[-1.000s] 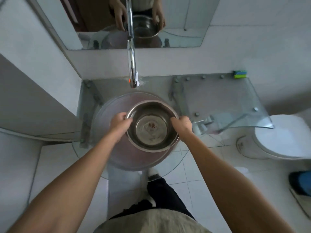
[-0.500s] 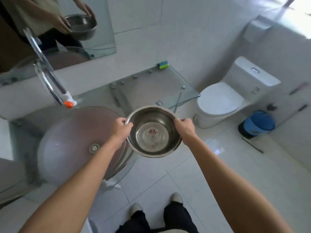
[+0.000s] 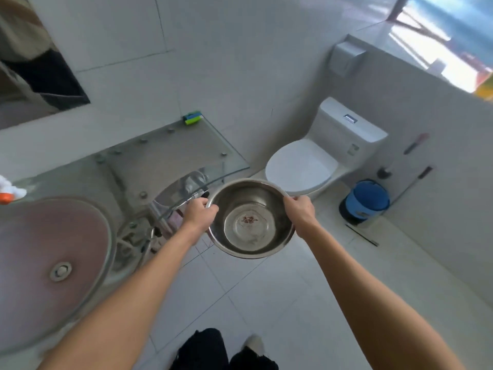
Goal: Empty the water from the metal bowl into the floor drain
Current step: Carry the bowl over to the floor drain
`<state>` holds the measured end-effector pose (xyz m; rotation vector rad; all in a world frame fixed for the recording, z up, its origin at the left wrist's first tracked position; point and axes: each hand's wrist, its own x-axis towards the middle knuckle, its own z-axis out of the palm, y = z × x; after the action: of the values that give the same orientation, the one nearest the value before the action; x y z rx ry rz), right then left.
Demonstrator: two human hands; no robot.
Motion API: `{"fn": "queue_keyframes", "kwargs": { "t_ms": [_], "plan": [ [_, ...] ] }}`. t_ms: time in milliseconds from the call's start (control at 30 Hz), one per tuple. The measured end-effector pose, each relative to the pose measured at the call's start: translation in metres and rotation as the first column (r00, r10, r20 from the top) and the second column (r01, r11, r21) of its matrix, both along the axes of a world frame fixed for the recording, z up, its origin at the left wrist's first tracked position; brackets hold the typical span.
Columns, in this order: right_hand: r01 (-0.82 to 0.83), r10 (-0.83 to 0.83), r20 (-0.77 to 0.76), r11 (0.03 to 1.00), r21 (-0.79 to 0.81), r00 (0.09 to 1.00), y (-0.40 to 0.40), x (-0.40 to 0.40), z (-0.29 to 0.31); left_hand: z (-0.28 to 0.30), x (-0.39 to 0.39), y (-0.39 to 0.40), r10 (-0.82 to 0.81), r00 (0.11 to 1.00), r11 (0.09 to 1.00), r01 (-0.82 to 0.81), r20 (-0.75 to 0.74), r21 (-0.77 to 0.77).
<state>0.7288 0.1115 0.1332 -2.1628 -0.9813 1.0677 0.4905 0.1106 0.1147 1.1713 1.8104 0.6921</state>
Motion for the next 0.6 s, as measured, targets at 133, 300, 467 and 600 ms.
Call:
{"fn": "queue_keyframes", "kwargs": {
  "t_ms": [133,300,467,600],
  "plan": [
    [0.026,-0.026,-0.002,0.999,-0.035,1.000,0.026,0.052,-0.007,0.000,0.054,0.030,-0.027,1.000,1.000,0.027,-0.002,0.002],
    [0.072,-0.073,-0.024,0.997,-0.032,0.997,0.070,0.098,-0.035,-0.018,0.104,0.079,-0.090,0.996,0.996,0.089,-0.019,-0.031],
    [0.087,-0.086,0.019,0.995,-0.039,0.996,0.116,0.136,-0.055,-0.043,0.143,0.131,-0.138,0.990,0.987,0.140,0.029,-0.083],
    [0.086,-0.085,0.036,0.996,-0.026,0.996,0.159,0.163,-0.067,-0.060,0.168,0.164,-0.155,0.984,0.978,0.165,0.083,-0.130]
  ]
}}
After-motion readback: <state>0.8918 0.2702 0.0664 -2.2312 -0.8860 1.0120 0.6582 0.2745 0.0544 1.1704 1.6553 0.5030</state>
